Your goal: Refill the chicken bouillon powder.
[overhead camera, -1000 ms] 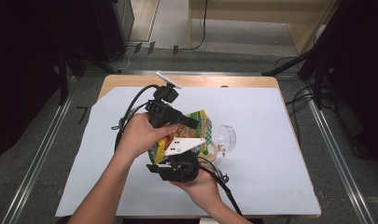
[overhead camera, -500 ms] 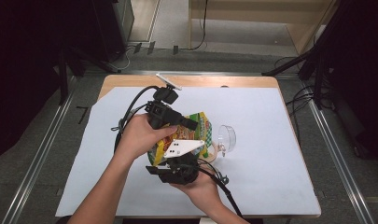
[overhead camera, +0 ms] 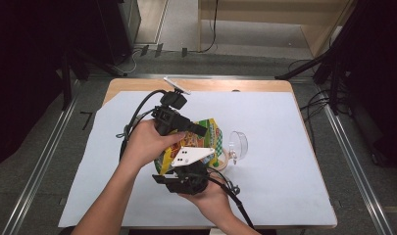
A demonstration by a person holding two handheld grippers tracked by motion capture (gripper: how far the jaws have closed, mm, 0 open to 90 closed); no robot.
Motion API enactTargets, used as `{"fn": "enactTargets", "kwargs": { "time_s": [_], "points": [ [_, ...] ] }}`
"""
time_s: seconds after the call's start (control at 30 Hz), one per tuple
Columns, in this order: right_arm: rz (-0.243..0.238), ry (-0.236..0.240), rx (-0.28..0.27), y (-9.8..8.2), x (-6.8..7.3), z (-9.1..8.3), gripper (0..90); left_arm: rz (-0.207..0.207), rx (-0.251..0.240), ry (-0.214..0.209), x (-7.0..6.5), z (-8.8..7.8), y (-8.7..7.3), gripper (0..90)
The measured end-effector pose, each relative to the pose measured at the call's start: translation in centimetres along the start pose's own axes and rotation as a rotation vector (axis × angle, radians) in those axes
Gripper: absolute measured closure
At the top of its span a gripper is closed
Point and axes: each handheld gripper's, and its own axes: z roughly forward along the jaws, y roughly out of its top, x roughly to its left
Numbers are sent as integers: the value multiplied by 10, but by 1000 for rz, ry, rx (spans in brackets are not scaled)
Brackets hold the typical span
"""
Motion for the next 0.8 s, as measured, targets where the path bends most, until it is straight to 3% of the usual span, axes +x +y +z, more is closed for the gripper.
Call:
{"fn": "enactTargets", "kwargs": {
  "time_s": [0.8],
  "points": [
    [-3, -4, 2, -2, -3, 2, 704, 19, -3, 34, -5, 0, -1, 758]
  ]
}}
